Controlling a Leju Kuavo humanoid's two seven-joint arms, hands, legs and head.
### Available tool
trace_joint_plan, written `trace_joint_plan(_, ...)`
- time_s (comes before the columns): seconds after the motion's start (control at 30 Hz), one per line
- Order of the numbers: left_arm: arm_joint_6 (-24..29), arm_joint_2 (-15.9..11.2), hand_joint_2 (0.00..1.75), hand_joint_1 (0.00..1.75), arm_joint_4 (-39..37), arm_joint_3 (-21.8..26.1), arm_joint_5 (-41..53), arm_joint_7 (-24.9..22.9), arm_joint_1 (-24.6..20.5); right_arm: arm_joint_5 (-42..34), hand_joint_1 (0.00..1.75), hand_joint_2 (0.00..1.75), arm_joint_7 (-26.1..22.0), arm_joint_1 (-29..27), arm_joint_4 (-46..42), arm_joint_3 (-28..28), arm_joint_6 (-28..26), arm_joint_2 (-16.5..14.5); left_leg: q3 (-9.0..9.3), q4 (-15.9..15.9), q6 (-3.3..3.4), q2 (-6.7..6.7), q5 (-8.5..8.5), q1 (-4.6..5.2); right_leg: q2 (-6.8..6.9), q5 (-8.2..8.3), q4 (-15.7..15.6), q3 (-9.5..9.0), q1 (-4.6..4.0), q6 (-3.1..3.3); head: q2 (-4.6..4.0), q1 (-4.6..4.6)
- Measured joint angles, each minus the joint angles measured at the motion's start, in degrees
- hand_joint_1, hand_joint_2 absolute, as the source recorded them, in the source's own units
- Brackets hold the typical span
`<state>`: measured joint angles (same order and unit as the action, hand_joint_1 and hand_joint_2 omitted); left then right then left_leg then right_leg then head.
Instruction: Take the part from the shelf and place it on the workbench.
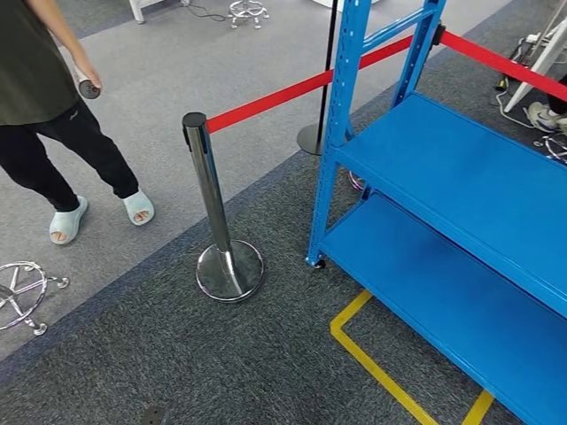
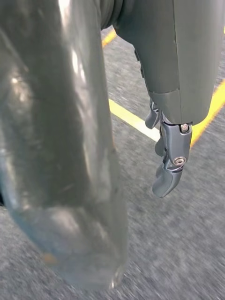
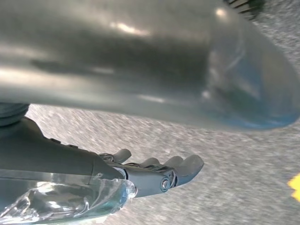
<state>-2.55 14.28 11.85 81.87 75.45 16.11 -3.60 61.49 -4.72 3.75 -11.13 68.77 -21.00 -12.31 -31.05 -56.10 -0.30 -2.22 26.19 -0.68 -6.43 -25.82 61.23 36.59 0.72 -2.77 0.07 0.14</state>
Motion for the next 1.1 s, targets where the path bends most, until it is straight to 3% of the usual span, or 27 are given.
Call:
trace_joint_plan(0.07,1.48,0.08,0.00,0.00,0.00,-0.01,0.03,0.31,0.14,-0.03,0.00,0.00,0.31,0.24,0.00,0.11,0.13,-0.02,0.10,0.09,0.48,1.85,0.09,0.17,4.18,-3.73,6.94,3.23,-0.21,-0.23,-0.01,0.26)
trace_joint_plan(0.13,2.74,0.08,0.00,0.00,0.00,0.01,0.00,0.13,0.31,-0.02,0.00,0.00,0.35,0.34,0.00,0.22,0.21,-0.03,0.21,0.08,0.62,3.82,0.27,0.32,5.75,-6.21,13.49,6.18,-0.12,-0.49,-0.01,0.27)
trace_joint_plan(0.17,3.09,0.09,0.00,0.00,0.00,0.01,-0.01,0.02,0.31,-0.01,0.00,0.00,0.36,0.25,0.00,0.26,0.23,-0.03,0.31,0.07,0.58,4.69,0.38,0.32,6.05,-5.91,13.99,6.23,-0.06,-0.61,-0.01,0.29)
trace_joint_plan(0.2,3.27,0.12,0.00,0.00,0.00,0.01,-0.01,-0.05,0.28,0.00,0.00,0.00,0.38,0.15,0.00,0.30,0.25,-0.04,0.50,0.06,0.46,5.47,0.51,0.29,6.40,-4.60,12.12,5.04,0.00,-0.71,-0.01,0.30)
trace_joint_plan(0.27,3.39,0.18,0.00,0.00,0.00,0.01,0.00,-0.06,0.24,0.02,0.00,0.00,0.39,0.14,0.00,0.37,0.26,-0.04,1.08,0.02,-0.01,6.87,0.94,0.30,8.51,-1.30,4.22,0.48,-0.05,-0.82,-0.01,0.32)
trace_joint_plan(0.33,3.43,0.18,0.00,0.00,0.00,0.01,-0.01,-0.12,0.20,0.06,0.00,0.00,0.40,0.34,0.00,0.40,0.27,-0.16,1.62,-0.10,-0.64,8.01,1.41,0.56,10.16,0.17,-1.23,-2.66,-0.22,-0.28,0.00,0.21)
trace_joint_plan(0.37,3.41,0.17,0.00,0.00,0.00,0.01,-0.05,-0.34,0.12,0.11,0.00,0.00,0.42,0.40,0.00,0.40,0.27,-0.22,1.81,-0.10,-0.93,8.50,1.51,0.69,10.20,0.10,-1.91,-3.00,-0.37,0.16,0.00,0.16)
trace_joint_plan(0.43,3.13,0.16,0.00,0.00,0.00,0.02,-0.33,-1.21,-0.10,0.35,0.00,0.00,0.45,0.35,0.00,0.40,0.27,-0.28,2.06,0.01,-1.50,9.42,1.61,0.65,8.80,0.25,-1.94,-2.79,-0.42,1.08,0.00,0.13)
trace_joint_plan(0.47,2.88,0.16,0.00,0.00,0.00,0.03,-0.56,-1.66,-0.21,0.51,0.00,0.00,0.47,0.29,0.00,0.40,0.26,-0.28,2.02,-0.29,-1.84,8.95,2.01,0.53,8.16,0.36,-2.03,-2.73,-0.37,1.47,0.00,0.10)
trace_joint_plan(0.53,2.74,0.16,0.00,0.00,0.00,0.07,-0.93,-2.09,-0.29,0.74,0.00,0.00,0.47,0.37,0.00,0.40,0.24,-0.28,0.34,-4.20,-2.38,6.09,4.69,0.30,6.81,0.66,-2.26,-2.70,-0.09,2.16,0.00,-0.10)
trace_joint_plan(0.6,5.17,0.14,0.00,0.00,0.01,0.05,-0.26,-2.10,-0.18,0.59,0.00,0.00,0.46,0.55,0.00,0.40,0.20,-0.31,-3.52,-12.12,-2.55,3.26,8.47,0.22,5.33,0.79,-2.28,-2.52,-0.01,2.51,0.00,-0.29)
trace_joint_plan(0.63,7.84,0.15,0.00,0.00,0.02,-0.05,0.58,-2.10,-0.08,0.32,0.00,0.00,0.42,0.58,0.00,0.43,0.15,-0.33,-5.30,-15.42,-2.55,2.83,9.44,0.21,4.46,0.81,-2.28,-2.46,-0.01,2.57,-0.01,-0.31)
trace_joint_plan(0.67,10.95,0.19,0.00,0.00,0.02,-0.22,1.50,-2.10,0.00,-0.02,0.00,0.00,0.32,0.54,0.00,0.51,0.06,-0.34,-6.33,-16.96,-2.50,2.64,9.29,0.21,3.57,0.84,-2.27,-2.45,-0.01,2.56,-0.01,-0.31)
trace_joint_plan(0.7,13.70,0.26,0.00,0.00,0.02,-0.48,2.23,-2.10,0.02,-0.38,0.00,0.00,0.14,0.48,0.00,0.66,-0.09,-0.35,-6.32,-16.26,-2.40,2.46,7.95,0.19,2.64,0.88,-2.27,-2.47,0.01,2.50,-0.02,-0.31)
trace_joint_plan(0.73,15.21,0.34,0.00,0.00,0.02,-0.71,2.53,-2.09,-0.01,-0.64,0.00,0.00,-0.14,0.43,0.00,0.85,-0.27,-0.36,-5.30,-13.53,-2.28,2.04,5.77,0.14,1.71,0.95,-2.27,-2.49,0.06,2.38,-0.02,-0.30)
trace_joint_plan(0.8,14.10,0.31,0.00,0.00,0.02,-0.96,2.09,-2.39,-0.14,-0.67,0.00,0.00,-0.83,0.45,0.00,1.14,-0.57,-0.36,-2.04,-5.76,-2.00,-1.09,1.79,-0.20,0.01,1.09,-2.11,-2.32,0.11,1.93,-0.01,-0.33)
trace_joint_plan(0.87,11.75,0.20,0.00,0.00,0.02,-0.99,1.60,-3.31,-0.24,-0.66,0.00,0.00,-1.45,0.56,0.00,1.21,-0.54,-0.36,-0.24,-1.44,-1.67,-3.70,0.74,-0.44,-1.45,1.30,-2.05,-1.82,0.17,1.21,-0.01,-0.35)
trace_joint_plan(0.93,11.04,0.32,0.00,0.00,0.02,-1.01,1.45,-4.02,-0.30,-2.91,0.00,0.00,-2.29,0.44,0.00,1.76,1.16,-0.37,-0.06,-0.80,-1.05,-2.89,0.83,-0.39,-2.95,1.69,-2.44,-1.25,0.38,0.30,0.00,-0.34)
trace_joint_plan(0.97,10.82,0.40,0.00,0.00,0.02,-1.00,1.20,-4.02,-0.35,-5.25,0.00,0.00,-2.84,0.34,0.00,2.52,2.95,-0.41,-0.01,-0.62,-0.63,-2.11,0.72,-0.41,-2.61,1.64,-2.38,-0.97,0.36,-0.05,0.00,-0.31)
trace_joint_plan(1.0,10.54,0.47,0.00,0.00,0.02,-0.99,0.88,-3.87,-0.38,-7.88,0.00,0.00,-3.30,0.34,0.00,3.60,5.11,-0.49,0.06,-0.47,-0.20,-1.25,0.59,-0.45,-1.27,1.02,-1.53,-0.43,0.25,-0.31,0.00,-0.09)
trace_joint_plan(1.03,10.17,0.51,0.00,0.00,0.02,-0.98,0.49,-3.68,-0.37,-10.41,0.00,0.00,-3.56,0.47,0.00,4.93,7.36,-0.58,0.11,-0.32,0.16,-0.32,0.51,-0.46,0.75,-0.35,0.57,0.57,0.10,-0.48,-0.01,0.13)
trace_joint_plan(1.1,9.43,0.52,0.00,0.00,0.02,-0.97,0.05,-3.41,-0.16,-13.62,0.00,0.00,-3.13,0.90,0.03,7.49,11.55,-0.85,0.17,-0.31,0.62,1.65,0.60,-0.10,4.78,-4.45,7.94,3.95,-0.07,-0.65,-0.02,0.50)
